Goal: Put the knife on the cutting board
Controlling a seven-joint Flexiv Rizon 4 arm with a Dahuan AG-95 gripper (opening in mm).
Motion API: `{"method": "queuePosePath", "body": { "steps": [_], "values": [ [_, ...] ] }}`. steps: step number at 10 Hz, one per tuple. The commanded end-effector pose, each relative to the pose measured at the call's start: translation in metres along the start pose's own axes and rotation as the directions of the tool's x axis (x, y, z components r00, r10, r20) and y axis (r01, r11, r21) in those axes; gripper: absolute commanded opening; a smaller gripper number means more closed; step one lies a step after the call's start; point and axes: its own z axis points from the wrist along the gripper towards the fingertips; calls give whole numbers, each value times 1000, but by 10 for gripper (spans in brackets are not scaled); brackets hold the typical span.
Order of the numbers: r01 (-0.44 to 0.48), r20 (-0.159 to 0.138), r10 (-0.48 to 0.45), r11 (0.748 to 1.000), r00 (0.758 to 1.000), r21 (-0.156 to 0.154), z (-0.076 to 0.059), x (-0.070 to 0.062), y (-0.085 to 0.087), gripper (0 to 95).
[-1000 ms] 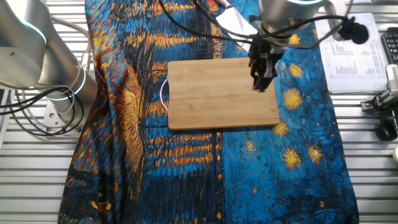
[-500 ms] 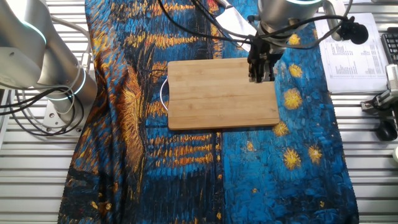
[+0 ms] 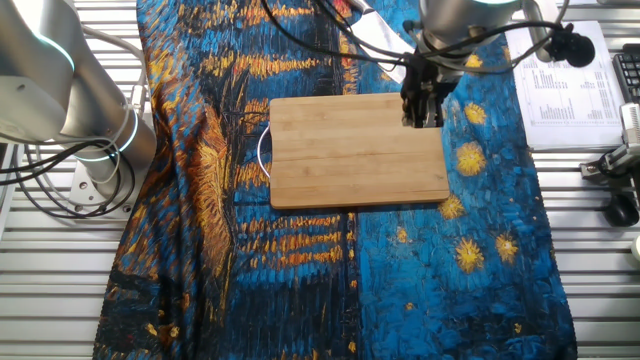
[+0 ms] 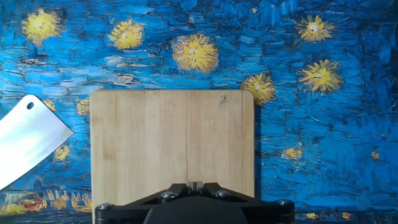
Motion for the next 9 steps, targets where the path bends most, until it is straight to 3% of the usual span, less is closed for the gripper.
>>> {"method": "queuePosePath", "body": {
  "steps": [1,5,9],
  "values": [
    [-1,-2,1,1000,1000,-1,3,-2,9,0],
    [-21,-13,21,1000,1000,9,15,-5,47,0],
    [-3,-31,3,1000,1000,10,19,-2,68,0]
  ]
}}
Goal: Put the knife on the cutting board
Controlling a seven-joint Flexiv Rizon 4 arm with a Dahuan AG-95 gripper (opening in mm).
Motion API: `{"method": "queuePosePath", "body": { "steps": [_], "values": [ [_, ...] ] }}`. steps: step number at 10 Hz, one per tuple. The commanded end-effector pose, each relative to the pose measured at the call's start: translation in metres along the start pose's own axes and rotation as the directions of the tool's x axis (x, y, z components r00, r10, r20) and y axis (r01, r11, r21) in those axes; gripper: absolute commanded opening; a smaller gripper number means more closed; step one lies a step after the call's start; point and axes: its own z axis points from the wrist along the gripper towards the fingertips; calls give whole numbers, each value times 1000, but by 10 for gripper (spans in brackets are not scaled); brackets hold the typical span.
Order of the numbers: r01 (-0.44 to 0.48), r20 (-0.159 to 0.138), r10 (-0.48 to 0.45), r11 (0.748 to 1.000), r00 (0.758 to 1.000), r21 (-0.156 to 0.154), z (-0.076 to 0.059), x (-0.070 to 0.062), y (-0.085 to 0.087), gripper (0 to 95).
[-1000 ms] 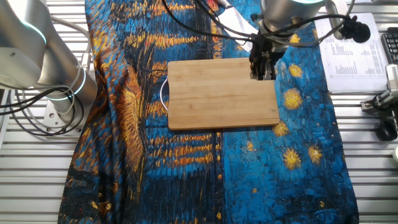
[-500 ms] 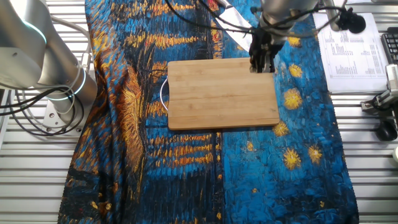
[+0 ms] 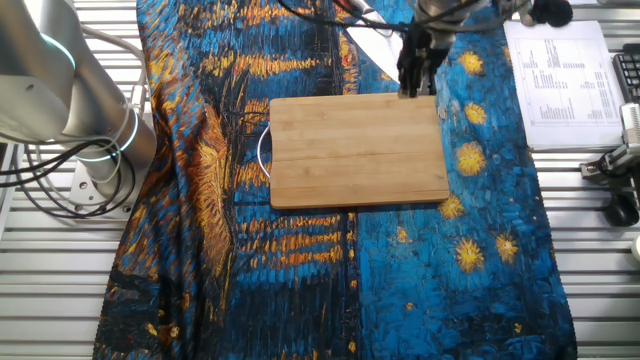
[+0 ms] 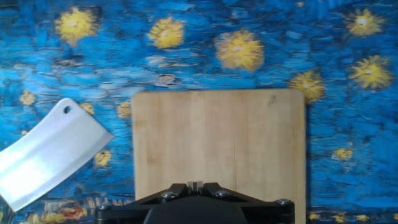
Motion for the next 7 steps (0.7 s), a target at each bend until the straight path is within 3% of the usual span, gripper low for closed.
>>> {"method": "queuePosePath", "body": {
  "steps": [1,4,7],
  "values": [
    [12,-22,-12,1000,1000,0,-1,1,1,0],
    [29,-51,-29,1000,998,5,-2,-1,2,0],
    [18,-52,-17,1000,998,12,-4,-4,4,0]
  ]
}}
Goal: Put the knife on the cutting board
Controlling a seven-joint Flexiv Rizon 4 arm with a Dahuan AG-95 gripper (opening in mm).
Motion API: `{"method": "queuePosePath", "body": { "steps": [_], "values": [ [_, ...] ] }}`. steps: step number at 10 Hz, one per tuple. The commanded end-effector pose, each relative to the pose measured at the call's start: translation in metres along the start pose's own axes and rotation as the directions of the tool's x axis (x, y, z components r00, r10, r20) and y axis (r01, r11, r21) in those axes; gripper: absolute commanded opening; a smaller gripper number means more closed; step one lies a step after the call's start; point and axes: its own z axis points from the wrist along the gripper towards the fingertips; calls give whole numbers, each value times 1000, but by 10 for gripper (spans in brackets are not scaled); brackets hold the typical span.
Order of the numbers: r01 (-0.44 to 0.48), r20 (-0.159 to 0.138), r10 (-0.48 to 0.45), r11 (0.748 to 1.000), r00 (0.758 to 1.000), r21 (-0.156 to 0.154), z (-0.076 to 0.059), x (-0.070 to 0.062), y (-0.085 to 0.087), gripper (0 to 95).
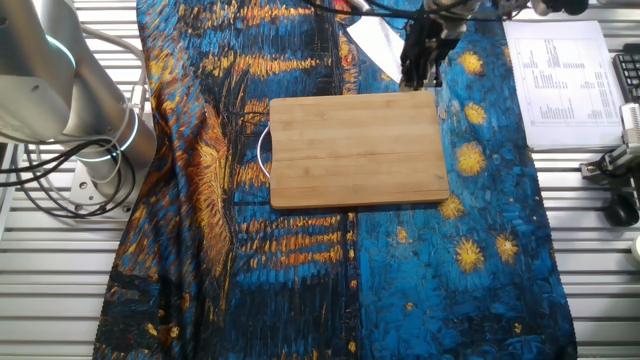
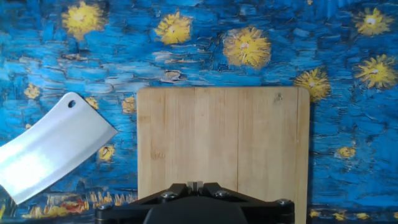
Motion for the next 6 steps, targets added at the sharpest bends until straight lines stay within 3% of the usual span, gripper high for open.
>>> {"method": "queuePosePath", "body": {
  "steps": [1,2,5,6],
  "values": [
    [-40,-2,40,999,999,-5,0,1,-1,0],
    [-37,-8,37,999,999,-8,0,1,-1,0],
    [87,-7,-87,996,996,-11,0,1,-1,0],
    [83,-14,-83,996,996,-19,0,1,0,0]
  ]
}}
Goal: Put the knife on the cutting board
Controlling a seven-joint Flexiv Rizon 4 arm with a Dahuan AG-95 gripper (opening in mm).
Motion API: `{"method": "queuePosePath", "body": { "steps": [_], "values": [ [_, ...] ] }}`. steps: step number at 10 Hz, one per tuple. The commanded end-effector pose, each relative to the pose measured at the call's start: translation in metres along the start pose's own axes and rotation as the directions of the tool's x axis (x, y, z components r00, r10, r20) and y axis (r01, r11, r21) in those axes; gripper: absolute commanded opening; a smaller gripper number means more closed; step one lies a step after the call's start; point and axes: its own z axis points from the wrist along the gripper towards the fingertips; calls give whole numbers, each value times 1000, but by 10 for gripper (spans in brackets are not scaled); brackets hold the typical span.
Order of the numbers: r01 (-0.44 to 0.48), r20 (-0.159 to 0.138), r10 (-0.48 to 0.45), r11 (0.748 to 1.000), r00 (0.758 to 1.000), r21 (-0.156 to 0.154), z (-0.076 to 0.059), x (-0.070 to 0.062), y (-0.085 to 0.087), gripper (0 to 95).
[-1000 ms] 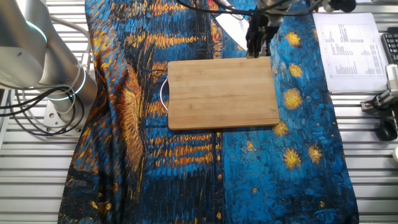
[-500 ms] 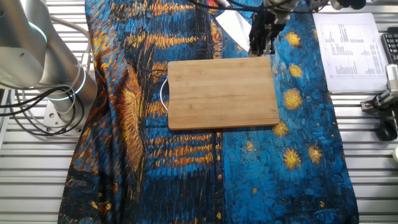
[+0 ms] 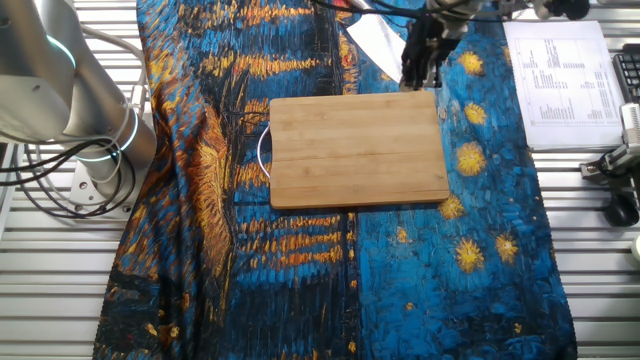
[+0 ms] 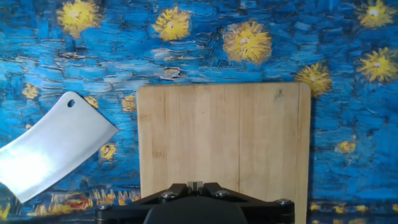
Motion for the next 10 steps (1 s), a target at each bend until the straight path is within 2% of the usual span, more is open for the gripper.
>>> {"method": "queuePosePath", "body": {
  "steps": [1,2,3,5,7,8,9,10],
  "values": [
    [89,6,-89,996,996,0,-1,2,7,0],
    [68,2,-68,998,998,-1,0,0,18,0],
    [38,4,-38,999,999,0,3,-1,39,0],
    [50,8,-50,999,999,6,8,0,70,0],
    [61,15,-61,998,998,6,10,3,95,0],
    [71,11,-71,997,997,9,11,4,102,0],
    [124,7,-124,992,992,6,12,5,105,0],
    [249,0,-249,969,969,8,11,5,104,0]
  ]
}}
